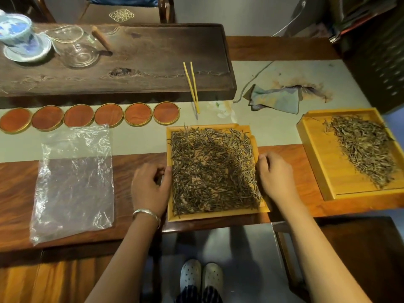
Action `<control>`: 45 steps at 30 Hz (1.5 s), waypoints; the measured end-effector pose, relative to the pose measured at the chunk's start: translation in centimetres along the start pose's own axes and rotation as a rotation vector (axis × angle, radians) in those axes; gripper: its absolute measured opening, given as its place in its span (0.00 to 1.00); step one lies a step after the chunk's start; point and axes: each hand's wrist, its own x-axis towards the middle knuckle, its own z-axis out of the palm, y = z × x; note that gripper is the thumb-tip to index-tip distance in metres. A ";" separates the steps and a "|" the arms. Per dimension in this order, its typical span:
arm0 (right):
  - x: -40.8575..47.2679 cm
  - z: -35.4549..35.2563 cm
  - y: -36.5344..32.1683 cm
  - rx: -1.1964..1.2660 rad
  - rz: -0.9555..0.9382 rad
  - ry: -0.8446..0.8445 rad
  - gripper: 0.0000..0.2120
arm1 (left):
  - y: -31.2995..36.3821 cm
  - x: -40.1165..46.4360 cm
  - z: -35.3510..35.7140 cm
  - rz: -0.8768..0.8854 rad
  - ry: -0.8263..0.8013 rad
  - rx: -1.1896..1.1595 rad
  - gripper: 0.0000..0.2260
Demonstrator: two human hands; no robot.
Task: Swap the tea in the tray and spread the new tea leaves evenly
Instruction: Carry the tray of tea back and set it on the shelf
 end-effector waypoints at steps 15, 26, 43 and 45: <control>0.4 -1.0 -0.8 0.072 0.007 0.049 0.11 | 2.5 -1.1 -0.3 -0.205 0.037 -0.292 0.03; -1.0 -3.1 -5.5 0.570 0.152 -0.091 0.08 | 3.9 -0.1 -6.4 -0.317 0.067 -0.479 0.03; -4.2 -10.5 -27.9 0.825 -0.153 -0.434 0.18 | 6.5 -2.6 -31.2 -0.416 0.496 -0.461 0.04; -4.0 -10.6 -30.2 0.812 -0.224 -0.491 0.18 | 6.5 -3.6 -32.9 -0.459 0.610 -0.435 0.05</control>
